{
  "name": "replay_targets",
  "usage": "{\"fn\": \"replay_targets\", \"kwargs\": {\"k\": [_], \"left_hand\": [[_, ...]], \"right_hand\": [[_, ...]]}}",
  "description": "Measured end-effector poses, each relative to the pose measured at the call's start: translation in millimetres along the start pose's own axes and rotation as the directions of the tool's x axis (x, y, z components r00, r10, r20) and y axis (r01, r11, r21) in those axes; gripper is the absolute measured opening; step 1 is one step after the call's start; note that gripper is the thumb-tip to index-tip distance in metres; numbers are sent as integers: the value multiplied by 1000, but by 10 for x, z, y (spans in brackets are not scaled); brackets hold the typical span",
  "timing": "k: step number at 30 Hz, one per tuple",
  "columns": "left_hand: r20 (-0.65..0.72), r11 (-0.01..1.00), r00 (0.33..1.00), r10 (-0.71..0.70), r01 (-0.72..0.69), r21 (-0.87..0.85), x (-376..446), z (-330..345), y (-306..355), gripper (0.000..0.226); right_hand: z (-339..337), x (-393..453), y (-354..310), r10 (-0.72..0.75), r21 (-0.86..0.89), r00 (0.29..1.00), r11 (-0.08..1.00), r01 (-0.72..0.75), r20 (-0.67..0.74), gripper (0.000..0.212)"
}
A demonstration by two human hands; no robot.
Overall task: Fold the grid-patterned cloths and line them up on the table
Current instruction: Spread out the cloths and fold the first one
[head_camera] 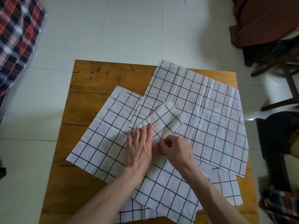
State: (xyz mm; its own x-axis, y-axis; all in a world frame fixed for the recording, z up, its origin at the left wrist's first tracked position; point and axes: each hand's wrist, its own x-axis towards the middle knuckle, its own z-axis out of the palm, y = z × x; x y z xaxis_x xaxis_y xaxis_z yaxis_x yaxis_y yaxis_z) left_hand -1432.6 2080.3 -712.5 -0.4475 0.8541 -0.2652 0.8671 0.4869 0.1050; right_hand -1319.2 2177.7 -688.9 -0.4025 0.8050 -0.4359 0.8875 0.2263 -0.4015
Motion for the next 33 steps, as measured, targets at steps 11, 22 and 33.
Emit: {"fn": "replay_targets", "kwargs": {"k": [11, 22, 33], "left_hand": [[-112, 979, 972, 205, -203, 36, 23, 230, -233, 81], [-199, 969, 955, 218, -236, -68, -255, 244, -88, 65], [-115, 969, 967, 227, -236, -74, -490, 424, 67, 84]], "right_hand": [[-137, 304, 377, -445, -361, 888, 852, 378, -119, 47], [81, 74, 491, -362, -453, 918, 854, 257, -162, 55], [265, -229, 602, -666, -430, 738, 638, 639, 111, 60]]}}
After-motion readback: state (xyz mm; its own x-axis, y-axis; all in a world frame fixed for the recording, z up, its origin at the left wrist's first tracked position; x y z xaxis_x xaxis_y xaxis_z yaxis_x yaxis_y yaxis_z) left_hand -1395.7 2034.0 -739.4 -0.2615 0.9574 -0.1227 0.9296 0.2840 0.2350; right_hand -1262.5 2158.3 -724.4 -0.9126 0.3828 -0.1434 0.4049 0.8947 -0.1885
